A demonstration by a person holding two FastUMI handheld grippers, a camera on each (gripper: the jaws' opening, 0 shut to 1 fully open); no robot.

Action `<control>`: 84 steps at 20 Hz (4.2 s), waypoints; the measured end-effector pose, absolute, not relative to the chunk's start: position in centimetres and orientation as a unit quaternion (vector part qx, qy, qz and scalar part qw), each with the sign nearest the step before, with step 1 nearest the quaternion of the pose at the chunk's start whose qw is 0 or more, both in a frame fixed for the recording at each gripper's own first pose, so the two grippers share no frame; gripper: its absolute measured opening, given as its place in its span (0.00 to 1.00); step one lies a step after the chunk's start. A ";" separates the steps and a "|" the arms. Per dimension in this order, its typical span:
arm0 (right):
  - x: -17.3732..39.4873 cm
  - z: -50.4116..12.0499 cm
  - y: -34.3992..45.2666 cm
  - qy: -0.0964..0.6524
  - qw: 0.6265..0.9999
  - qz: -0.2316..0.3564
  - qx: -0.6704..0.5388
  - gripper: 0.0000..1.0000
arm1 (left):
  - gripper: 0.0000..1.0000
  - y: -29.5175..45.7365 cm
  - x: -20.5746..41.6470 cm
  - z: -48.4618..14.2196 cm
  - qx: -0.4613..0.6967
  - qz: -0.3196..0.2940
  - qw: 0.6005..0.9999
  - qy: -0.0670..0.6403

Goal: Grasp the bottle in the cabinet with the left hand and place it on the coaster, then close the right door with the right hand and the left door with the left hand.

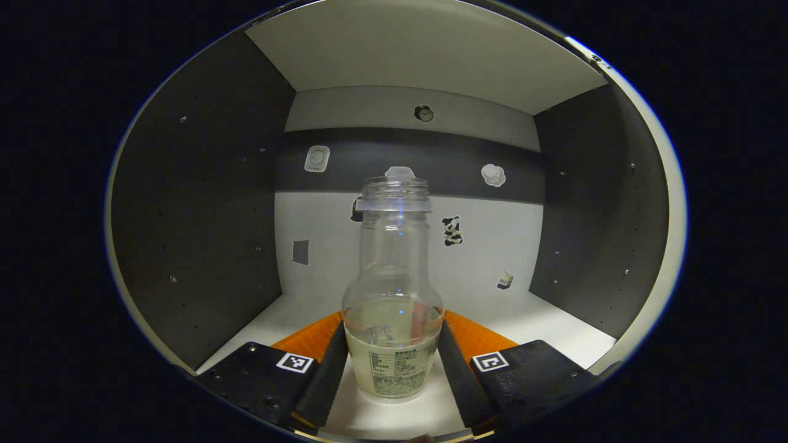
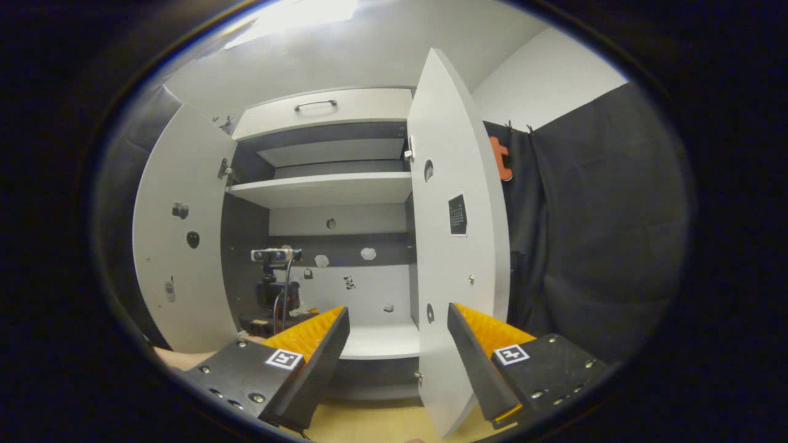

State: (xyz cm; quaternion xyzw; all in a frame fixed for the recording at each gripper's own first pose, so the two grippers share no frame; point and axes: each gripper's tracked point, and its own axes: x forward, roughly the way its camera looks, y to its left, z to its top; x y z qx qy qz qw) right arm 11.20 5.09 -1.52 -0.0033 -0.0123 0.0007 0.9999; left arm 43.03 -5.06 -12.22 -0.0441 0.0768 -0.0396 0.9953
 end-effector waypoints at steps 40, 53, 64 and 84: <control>-1.5 0.8 -6.9 -0.075 0.994 -0.001 0.084 0.97 | 0.80 -18.9 1.5 -40.3 -0.012 -0.333 0.939 0.090; -4.9 -3.1 -16.8 -0.062 0.995 -0.041 0.068 0.97 | 0.86 -18.9 -0.8 -35.2 0.036 -0.361 0.929 0.076; 3.9 -2.4 -22.6 -0.047 0.998 -0.039 0.027 0.93 | 0.98 -15.0 -2.4 -20.9 0.045 -0.282 0.958 0.028; 16.6 -2.9 -12.3 0.048 0.999 -0.008 -0.012 0.92 | 0.98 5.8 -2.1 -10.0 0.010 -0.130 0.991 0.010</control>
